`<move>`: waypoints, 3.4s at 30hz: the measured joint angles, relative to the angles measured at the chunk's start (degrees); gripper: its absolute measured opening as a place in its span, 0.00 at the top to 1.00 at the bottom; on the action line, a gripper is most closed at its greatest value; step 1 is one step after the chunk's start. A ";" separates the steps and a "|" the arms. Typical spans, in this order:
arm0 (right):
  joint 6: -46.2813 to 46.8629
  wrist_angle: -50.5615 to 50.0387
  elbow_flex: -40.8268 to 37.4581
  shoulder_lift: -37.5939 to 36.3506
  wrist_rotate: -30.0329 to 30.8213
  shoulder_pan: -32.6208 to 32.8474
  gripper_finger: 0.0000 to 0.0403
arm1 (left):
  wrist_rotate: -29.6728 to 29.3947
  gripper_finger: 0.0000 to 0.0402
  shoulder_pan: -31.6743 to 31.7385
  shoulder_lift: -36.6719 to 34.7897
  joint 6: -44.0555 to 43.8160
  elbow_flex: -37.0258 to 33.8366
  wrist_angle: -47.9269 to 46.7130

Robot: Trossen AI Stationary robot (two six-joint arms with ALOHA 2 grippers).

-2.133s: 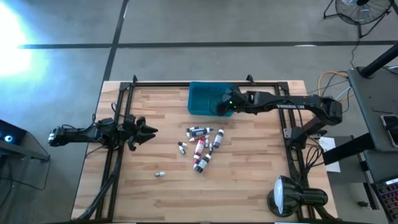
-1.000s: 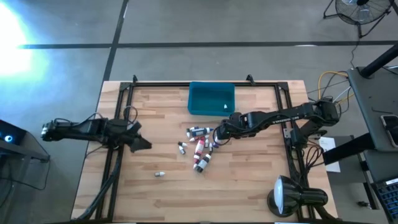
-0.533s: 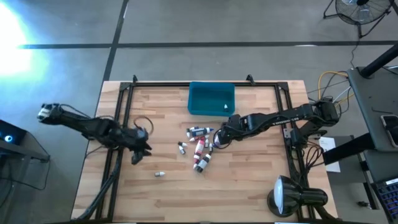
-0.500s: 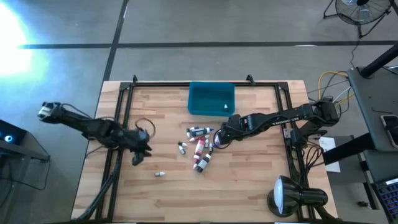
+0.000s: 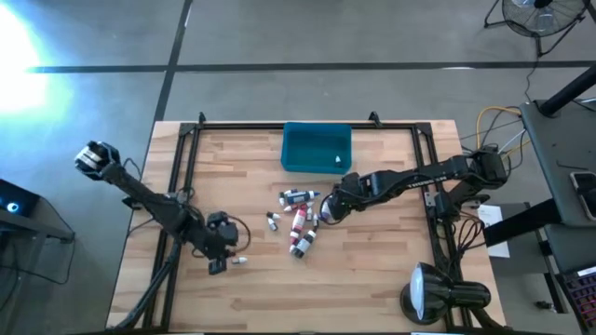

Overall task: Pick & Place food coloring
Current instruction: Put the small brown food coloring bottle into the blue bin, then put the large purple food coloring bottle into the blue bin

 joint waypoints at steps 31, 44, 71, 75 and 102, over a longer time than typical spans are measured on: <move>-10.82 1.57 -1.76 -0.30 5.28 0.00 0.42 | 1.94 0.90 -0.24 21.42 1.59 7.33 -0.44; -12.68 7.43 1.32 -10.60 22.72 -0.17 0.47 | -6.59 0.94 22.94 8.56 11.98 11.64 -6.83; -10.83 7.31 1.54 -17.92 29.95 -4.89 0.47 | 11.95 0.60 65.36 37.06 40.17 48.34 3.26; -10.84 7.22 1.25 -17.63 28.25 -5.46 0.47 | 12.21 0.59 65.01 34.58 44.38 49.06 -0.94; -0.98 8.56 2.03 5.75 -0.27 -12.85 0.48 | 12.13 0.58 57.12 -2.49 16.90 6.70 1.60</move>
